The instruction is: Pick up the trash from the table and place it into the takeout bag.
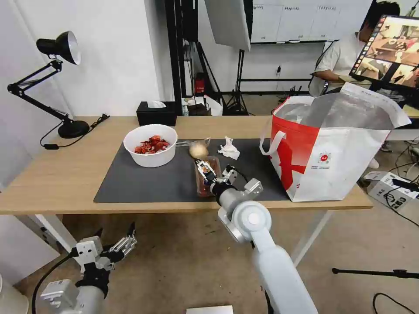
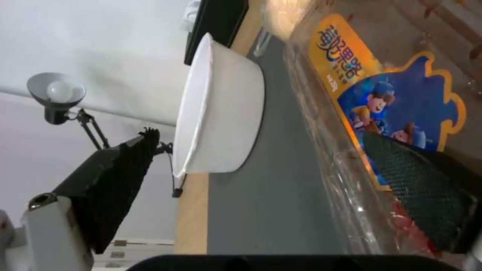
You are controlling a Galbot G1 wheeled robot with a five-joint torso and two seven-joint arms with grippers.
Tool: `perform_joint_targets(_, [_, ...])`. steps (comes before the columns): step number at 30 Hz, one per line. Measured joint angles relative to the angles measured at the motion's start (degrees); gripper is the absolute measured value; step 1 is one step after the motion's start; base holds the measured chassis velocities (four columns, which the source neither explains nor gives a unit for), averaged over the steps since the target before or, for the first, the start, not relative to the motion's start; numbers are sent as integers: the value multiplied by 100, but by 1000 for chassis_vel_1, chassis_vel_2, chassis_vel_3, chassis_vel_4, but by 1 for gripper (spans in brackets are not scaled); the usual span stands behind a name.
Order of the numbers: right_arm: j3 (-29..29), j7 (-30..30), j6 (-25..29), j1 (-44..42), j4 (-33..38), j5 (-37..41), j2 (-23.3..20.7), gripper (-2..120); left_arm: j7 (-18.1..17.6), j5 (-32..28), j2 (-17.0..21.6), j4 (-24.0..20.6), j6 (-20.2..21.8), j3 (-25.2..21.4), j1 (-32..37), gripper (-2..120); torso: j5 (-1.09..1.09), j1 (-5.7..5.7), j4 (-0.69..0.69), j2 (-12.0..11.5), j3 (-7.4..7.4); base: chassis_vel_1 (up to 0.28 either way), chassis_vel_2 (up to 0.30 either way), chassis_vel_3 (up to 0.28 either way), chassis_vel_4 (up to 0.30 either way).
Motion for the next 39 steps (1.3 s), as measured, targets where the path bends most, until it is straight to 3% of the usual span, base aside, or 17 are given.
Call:
perform_joint_targets(10, [2, -202, -45, 176, 174, -85, -251, 100, 1, 1, -5, -14, 0, -3, 3, 100, 1, 0, 0, 0, 0, 0, 0, 0, 0])
perform_joint_targets(13, [-61, -505, -167, 373, 184, -545, -554, 100, 2, -1, 2, -20, 0, -13, 3, 100, 1, 0, -1, 0, 0, 0, 0, 0, 0])
perform_joint_targets(16, [-330, -1440, -312, 873, -3, -1939, -1199, 97, 2, -12, 21, -21, 0, -20, -28, 100, 2, 0, -1, 0, 0, 0, 0, 0, 0])
perform_joint_targets(17, [-330, -1440, -312, 873, -3, -1939, -1199, 97, 2, -12, 21, -21, 0, -20, -28, 100, 2, 0, -1, 0, 0, 0, 0, 0, 0])
perform_joint_targets(20, [-667, -2431, -273, 1343, -313, -3333, -1689, 84, -2, -114, 52, -19, 3, 1, -55, 100, 1, 0, 0, 0, 0, 0, 0, 0, 0])
perform_joint_targets(24, [-1038, -3003, -137, 1746, -726, -4217, -1900, 69, -7, -179, 114, -2, 9, 3, -106, 100, 1, 0, 0, 0, 0, 0, 0, 0, 0])
perform_joint_targets(29, [-1339, -3371, -41, 2057, -1239, -4642, -1917, 54, -10, -215, 170, 29, 11, -10, -138, 100, 1, 0, 0, 0, 0, 0, 0, 0, 0])
perform_joint_targets(31, [-1525, -3575, -15, 2263, -1661, -4793, -1865, 42, -11, -239, 217, 67, 10, -11, -165, 100, 0, 0, 0, 0, 0, 0, 0, 0, 0])
perform_joint_targets(39, [-1689, -3721, -54, 2438, -2274, -4810, -1714, 18, -11, -332, 254, 108, 10, -9, -236, 100, 0, 0, 0, 0, 0, 0, 0, 0, 0])
